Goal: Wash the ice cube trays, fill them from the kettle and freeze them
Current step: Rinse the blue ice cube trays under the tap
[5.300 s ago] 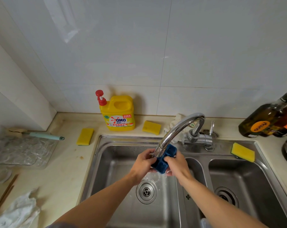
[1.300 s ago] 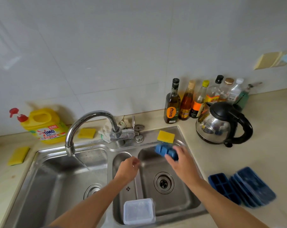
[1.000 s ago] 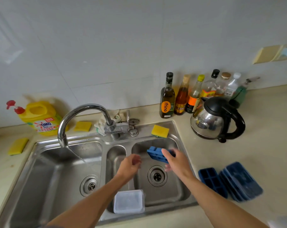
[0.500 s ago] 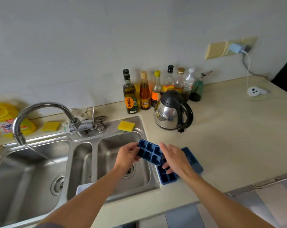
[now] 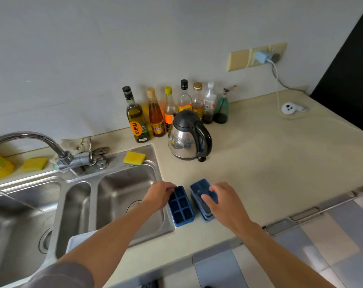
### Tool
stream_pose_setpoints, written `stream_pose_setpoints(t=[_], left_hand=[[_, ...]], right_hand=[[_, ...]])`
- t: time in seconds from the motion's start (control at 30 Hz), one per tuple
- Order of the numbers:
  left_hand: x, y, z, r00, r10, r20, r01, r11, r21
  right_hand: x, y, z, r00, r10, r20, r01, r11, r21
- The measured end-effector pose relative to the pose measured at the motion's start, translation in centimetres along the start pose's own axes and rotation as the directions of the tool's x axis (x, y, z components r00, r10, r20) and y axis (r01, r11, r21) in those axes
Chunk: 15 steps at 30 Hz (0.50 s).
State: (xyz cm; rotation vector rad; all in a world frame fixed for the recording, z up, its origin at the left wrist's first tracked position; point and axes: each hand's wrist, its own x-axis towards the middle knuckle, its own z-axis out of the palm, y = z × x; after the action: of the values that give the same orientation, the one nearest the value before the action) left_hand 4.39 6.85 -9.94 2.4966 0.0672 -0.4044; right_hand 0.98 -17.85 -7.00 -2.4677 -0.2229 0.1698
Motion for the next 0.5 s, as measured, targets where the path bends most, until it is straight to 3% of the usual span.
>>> stream_pose_setpoints(t=[0.33, 0.5], left_hand=[[0.6, -1.1, 1.8, 0.999, -0.018, 0.037, 0.012, 0.988, 0.155], [0.6, -1.9, 2.1, 0.998, -0.039, 0.046, 0.037, 0.998, 0.044]], right_hand=[[-0.8, 0.0, 1.6, 0.986, 0.066, 0.15, -0.046, 0.99, -0.137], [-0.3, -0.5, 2.3, 0.982, 0.105, 0.158, -0.058, 0.958, -0.279]])
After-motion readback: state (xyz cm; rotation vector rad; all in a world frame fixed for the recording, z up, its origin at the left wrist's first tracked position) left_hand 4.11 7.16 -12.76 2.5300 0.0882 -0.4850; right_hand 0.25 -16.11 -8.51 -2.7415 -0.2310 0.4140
